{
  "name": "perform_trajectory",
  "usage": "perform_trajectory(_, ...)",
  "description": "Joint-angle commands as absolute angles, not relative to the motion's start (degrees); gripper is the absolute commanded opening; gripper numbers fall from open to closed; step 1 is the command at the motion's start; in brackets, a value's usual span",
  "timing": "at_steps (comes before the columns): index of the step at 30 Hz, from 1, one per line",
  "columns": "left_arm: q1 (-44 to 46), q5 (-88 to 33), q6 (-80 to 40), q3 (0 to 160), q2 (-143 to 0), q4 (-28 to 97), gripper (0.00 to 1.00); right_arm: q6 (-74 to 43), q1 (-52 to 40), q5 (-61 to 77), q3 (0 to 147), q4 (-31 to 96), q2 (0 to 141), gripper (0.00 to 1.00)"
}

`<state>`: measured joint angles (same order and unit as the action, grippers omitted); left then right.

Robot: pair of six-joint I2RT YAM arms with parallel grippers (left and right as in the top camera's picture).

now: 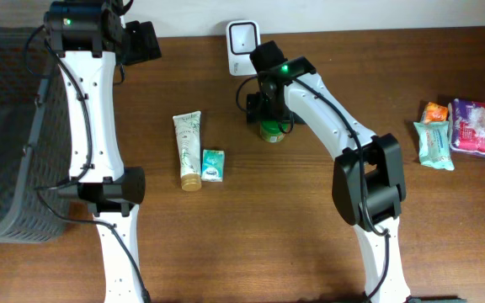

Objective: Scan the item barcode
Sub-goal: 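Grasp the green-lidded jar with the right gripper, then hold the jar up in front of the barcode scanner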

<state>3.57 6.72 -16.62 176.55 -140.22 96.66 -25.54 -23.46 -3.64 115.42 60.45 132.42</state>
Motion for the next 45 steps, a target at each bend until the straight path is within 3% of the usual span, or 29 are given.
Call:
perform_trajectory(1, 3.57, 7.35, -15.73, 176.33, -139.0, 96.71, 0.99, -26.04, -23.66, -4.56, 113.73, 59.29, 132.55, 0.99)
perform_trajectory(5, 3.57, 7.35, -15.73, 176.33, -139.0, 96.71, 0.99, -26.04, -23.66, -0.45, 113.73, 58.61, 132.55, 1.0)
perform_trajectory(8, 3.57, 7.35, -15.73, 176.33, -139.0, 96.71, 0.99, -25.76, -23.66, -0.69, 113.67, 58.59, 132.55, 0.93)
perform_trajectory(10, 3.57, 7.35, -15.73, 176.33, -139.0, 96.71, 0.99, -25.82, -23.73, -3.46, 113.62, 59.24, 132.55, 0.83)
perform_trajectory(16, 3.57, 7.33, -15.73, 176.33, -139.0, 96.71, 0.99, -26.04, -23.73, -3.88, 110.15, 56.71, 132.55, 0.84)
perform_trajectory(20, 3.57, 7.33, -15.73, 176.33, -139.0, 96.71, 0.99, -25.98, -23.7, -3.66, 110.67, 58.08, 132.49, 0.74)
perform_trajectory(26, 3.57, 7.33, -15.73, 176.33, -139.0, 96.71, 0.99, -24.88, -23.73, -3.7, 110.96, 58.15, 132.46, 0.73)
perform_trajectory(30, 3.57, 7.35, -15.73, 176.33, -139.0, 96.71, 0.99, -24.23, -23.73, -3.7, 111.04, 58.22, 132.46, 0.61)
perform_trajectory(36, 3.57, 7.33, -15.73, 176.33, -139.0, 96.71, 0.99, -21.23, -23.7, -3.9, 119.15, 59.13, 132.38, 0.61)
perform_trajectory(38, 3.57, 7.33, -15.73, 176.33, -139.0, 96.71, 0.99, -21.23, -23.7, -3.92, 124.09, 56.21, 132.38, 0.61)
perform_trajectory(42, 3.57, 7.35, -15.73, 176.33, -139.0, 96.71, 0.99, -18.68, -23.62, -3.95, 125.58, 34.44, 132.38, 0.6)
perform_trajectory(45, 3.57, 7.35, -15.73, 176.33, -139.0, 96.71, 0.99, -18.22, -23.62, -8.19, 125.54, 17.26, 132.62, 0.51)
